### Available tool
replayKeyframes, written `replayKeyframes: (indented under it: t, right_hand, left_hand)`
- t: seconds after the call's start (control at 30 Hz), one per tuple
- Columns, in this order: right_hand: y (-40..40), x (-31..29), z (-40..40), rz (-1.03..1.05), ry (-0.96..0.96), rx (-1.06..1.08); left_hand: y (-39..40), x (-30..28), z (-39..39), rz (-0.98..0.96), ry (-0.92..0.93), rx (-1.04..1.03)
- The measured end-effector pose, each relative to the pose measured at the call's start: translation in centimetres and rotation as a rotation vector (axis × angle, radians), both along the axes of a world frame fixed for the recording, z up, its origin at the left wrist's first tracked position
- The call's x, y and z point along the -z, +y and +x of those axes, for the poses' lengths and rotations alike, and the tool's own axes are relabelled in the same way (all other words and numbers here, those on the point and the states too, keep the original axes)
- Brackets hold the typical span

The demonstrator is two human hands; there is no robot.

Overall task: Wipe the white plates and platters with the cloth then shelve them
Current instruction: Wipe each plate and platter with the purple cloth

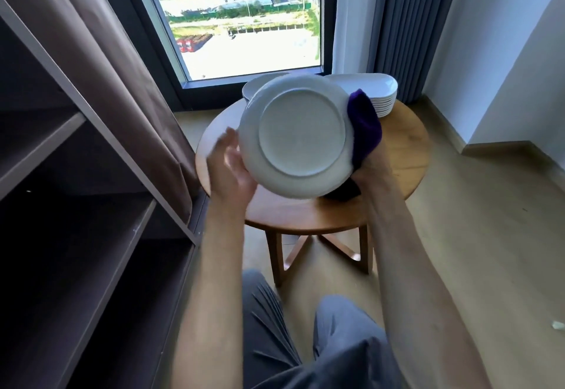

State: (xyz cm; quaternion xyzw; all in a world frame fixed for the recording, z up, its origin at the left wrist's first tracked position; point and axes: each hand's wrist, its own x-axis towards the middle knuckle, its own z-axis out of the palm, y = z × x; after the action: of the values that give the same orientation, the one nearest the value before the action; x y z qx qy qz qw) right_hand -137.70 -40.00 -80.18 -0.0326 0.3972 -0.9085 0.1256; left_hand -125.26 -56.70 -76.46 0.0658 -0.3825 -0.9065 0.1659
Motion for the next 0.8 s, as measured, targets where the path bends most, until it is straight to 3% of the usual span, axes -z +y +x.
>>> replayKeyframes:
  t: [0.07, 0.17, 0.23, 0.4, 0.57, 0.7, 0.8]
  right_hand:
    - [0.6, -1.4, 0.2, 0.076, 0.107, -0.019]
    - [2.0, -3.8, 0.8, 0.386, 0.276, -0.094]
    - [2.5, -4.9, 1.2, 0.485, 0.326, -0.013]
    - [-0.3, -5.5, 1.2, 1.076, 0.617, 0.456]
    - [-3.8, -3.9, 5.3, 1.186, 0.871, 0.452]
    - [-4.8, -2.4, 7.7, 1.163, 0.948, 0.177]
    - [-4.2, -1.8, 8.5, 1.082, 0.977, -0.003]
  left_hand:
    - [-1.5, -1.8, -0.7, -0.192, -0.134, 0.024]
    - [-2.2, -3.7, -1.5, -0.509, -0.203, 0.180]
    - [-1.2, -3.2, -1.2, -0.510, -0.193, 0.175]
    - [1.0, -1.5, -1.4, -0.316, -0.134, -0.040]
    - [3.3, -0.6, -2.8, -0.239, -0.121, -0.222]
    - [3.8, -0.2, -3.1, -0.180, -0.074, -0.297]
    - [2.9, -0.3, -2.9, -0.252, -0.079, -0.346]
